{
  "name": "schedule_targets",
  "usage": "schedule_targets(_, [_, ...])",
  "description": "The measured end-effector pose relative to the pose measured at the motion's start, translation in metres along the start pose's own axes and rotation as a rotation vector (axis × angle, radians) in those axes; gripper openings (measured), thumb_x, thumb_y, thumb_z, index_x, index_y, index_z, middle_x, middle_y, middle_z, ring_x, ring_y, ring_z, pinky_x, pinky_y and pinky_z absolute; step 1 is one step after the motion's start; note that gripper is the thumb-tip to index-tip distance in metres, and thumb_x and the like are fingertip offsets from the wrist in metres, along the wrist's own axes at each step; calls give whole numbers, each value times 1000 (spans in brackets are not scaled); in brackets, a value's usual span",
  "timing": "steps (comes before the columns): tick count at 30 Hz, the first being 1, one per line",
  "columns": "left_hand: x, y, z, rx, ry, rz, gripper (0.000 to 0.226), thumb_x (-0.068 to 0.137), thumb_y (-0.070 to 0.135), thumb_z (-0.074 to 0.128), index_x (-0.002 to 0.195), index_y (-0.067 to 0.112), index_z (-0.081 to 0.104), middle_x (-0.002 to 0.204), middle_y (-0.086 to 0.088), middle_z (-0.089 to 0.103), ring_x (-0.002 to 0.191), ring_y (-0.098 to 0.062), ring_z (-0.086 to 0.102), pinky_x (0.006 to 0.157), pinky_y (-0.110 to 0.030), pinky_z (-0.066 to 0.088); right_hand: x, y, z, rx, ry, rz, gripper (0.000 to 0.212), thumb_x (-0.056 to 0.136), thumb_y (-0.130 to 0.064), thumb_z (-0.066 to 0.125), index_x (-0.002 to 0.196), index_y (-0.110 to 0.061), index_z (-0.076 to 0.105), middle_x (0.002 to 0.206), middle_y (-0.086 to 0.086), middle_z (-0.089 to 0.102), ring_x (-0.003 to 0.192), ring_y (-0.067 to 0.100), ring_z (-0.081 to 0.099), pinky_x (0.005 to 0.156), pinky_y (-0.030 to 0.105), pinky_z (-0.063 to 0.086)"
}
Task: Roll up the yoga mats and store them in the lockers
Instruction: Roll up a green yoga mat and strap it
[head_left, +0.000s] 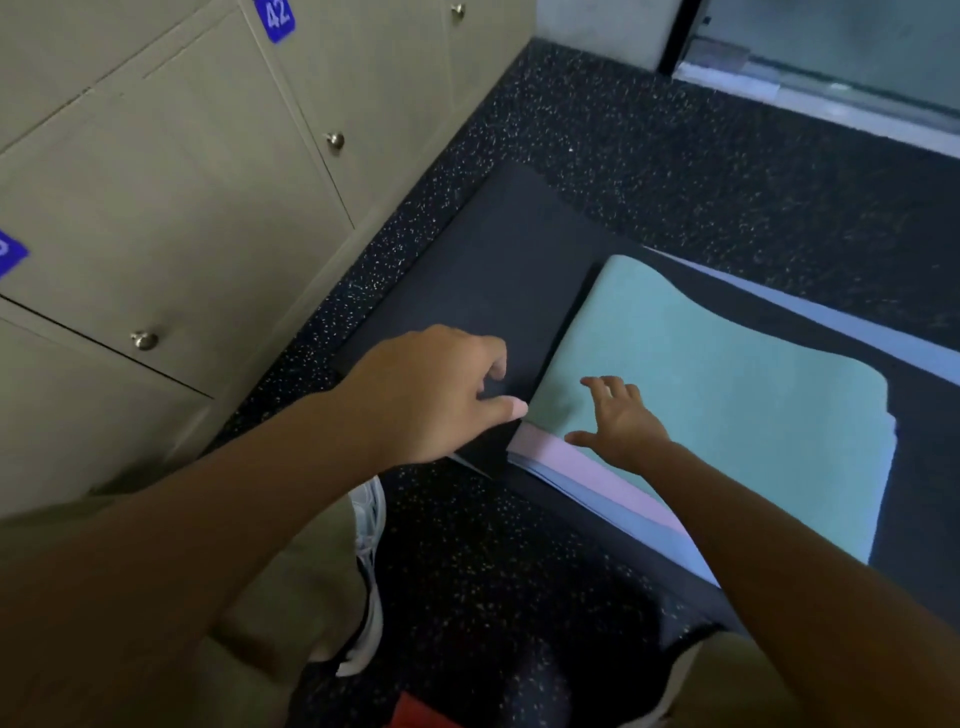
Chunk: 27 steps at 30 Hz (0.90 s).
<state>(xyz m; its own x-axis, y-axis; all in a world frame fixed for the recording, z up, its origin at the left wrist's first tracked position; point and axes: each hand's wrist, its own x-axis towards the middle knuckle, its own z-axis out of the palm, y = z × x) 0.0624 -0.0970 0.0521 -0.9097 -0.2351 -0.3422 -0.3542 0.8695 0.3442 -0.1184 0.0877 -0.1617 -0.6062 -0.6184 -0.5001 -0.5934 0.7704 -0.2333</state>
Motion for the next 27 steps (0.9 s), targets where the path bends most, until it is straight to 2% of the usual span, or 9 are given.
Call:
schedule_targets(7, [11, 11, 7, -13, -41, -53, 44, 94, 63, 56, 126, 33, 57, 113, 14, 65, 96, -6, 59, 84, -31, 49, 43, 17, 40, -27, -34, 5, 115, 79, -61, 78, 162, -26, 6, 169, 8, 1, 155, 32, 4, 121, 52, 30])
schedule_targets(11, [16, 18, 12, 37, -69, -104, 46, 95, 65, 51, 130, 34, 54, 114, 13, 63, 99, -11, 61, 90, -38, 52, 60, 25, 59, -121, -58, 13, 133, 73, -65, 80, 162, -29, -12, 169, 10, -19, 156, 35, -11, 125, 50, 15])
schedule_targets(15, [20, 17, 19, 73, -16, -149, 47, 91, 70, 49, 126, 38, 53, 107, 12, 63, 97, -12, 62, 89, -40, 53, 70, 34, 71, -252, -51, 23, 143, 69, -73, 79, 158, -27, -23, 167, 13, -22, 156, 37, -12, 127, 50, 11])
schedule_targets(18, [22, 18, 22, 67, -12, -169, 49, 89, 72, 46, 125, 39, 53, 107, 14, 62, 97, -11, 62, 89, -40, 52, 76, 39, 78, -306, -25, 3, 138, 72, -73, 76, 159, -26, -21, 168, 12, -15, 156, 36, -6, 127, 47, 15])
schedule_targets(23, [24, 21, 26, 62, -23, -167, 47, 90, 71, 47, 124, 39, 54, 104, 13, 63, 95, -12, 62, 87, -39, 52, 80, 47, 80, -355, -35, -50, 119, 86, -69, 64, 161, -21, -14, 169, 12, -9, 156, 33, 4, 125, 44, 21])
schedule_targets(27, [25, 24, 27, 49, -32, -161, 47, 90, 71, 48, 124, 39, 53, 103, 13, 63, 95, -12, 62, 87, -39, 53, 80, 50, 82, -366, 14, -117, 104, 91, -62, 61, 162, -17, 0, 167, 13, 5, 150, 34, 19, 120, 44, 30])
